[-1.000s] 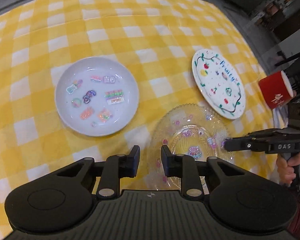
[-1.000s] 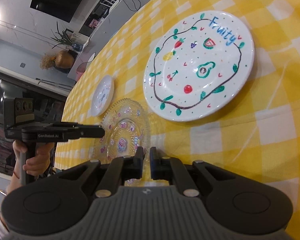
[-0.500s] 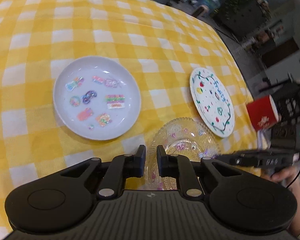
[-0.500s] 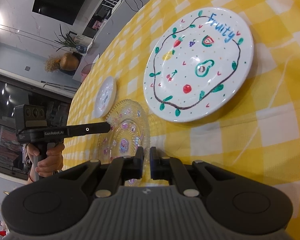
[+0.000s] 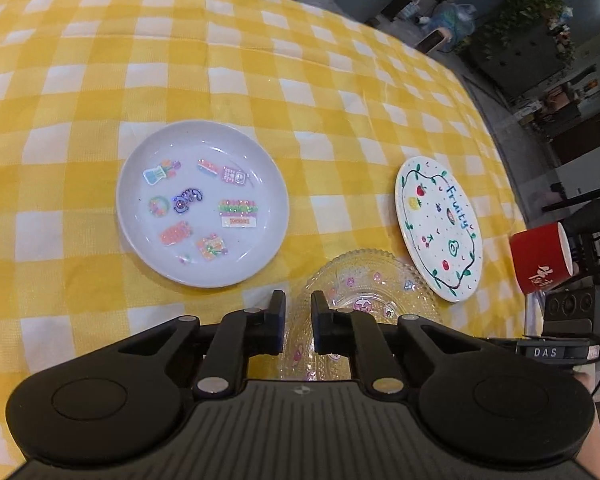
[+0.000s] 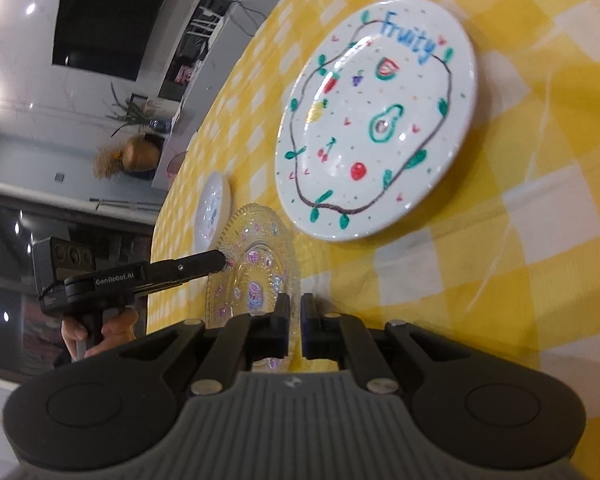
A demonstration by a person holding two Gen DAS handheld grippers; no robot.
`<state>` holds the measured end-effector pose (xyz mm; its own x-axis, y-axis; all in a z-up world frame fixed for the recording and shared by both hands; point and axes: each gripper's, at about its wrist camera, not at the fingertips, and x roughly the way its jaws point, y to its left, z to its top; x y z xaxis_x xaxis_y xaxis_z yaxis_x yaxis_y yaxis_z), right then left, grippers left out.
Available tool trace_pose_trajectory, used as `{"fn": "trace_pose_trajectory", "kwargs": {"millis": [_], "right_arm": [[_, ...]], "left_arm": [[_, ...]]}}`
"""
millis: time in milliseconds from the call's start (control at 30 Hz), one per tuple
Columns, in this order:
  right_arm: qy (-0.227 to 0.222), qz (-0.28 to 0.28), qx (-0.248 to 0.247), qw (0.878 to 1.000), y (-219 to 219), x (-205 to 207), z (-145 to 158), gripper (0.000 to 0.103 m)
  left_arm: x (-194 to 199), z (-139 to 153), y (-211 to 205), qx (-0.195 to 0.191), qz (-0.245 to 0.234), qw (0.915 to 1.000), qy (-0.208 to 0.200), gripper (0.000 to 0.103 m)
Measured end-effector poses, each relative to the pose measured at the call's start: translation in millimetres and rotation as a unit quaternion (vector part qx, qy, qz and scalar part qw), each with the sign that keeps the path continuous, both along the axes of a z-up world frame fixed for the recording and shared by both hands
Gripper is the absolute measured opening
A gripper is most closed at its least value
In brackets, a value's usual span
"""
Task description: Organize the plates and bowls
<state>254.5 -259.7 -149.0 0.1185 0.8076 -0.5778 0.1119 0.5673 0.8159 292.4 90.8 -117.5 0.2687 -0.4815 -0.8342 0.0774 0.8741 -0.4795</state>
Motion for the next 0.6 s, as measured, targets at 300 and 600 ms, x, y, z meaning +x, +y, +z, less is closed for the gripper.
{"fn": "trace_pose_trajectory", "kwargs": {"millis": [300, 600], "right_arm": [[-0.011, -0.014, -0.010, 1.000, -9, -6, 17, 0.003], [-0.025, -0.044, -0.024, 0.998, -34, -26, 60, 0.004]], "left_arm": [[1, 23, -16, 0.023, -0.009, 0.9997, -0.005, 0.015], [-3, 33, -49, 0.024, -0.022, 0.9994, 0.011, 0.018]]}}
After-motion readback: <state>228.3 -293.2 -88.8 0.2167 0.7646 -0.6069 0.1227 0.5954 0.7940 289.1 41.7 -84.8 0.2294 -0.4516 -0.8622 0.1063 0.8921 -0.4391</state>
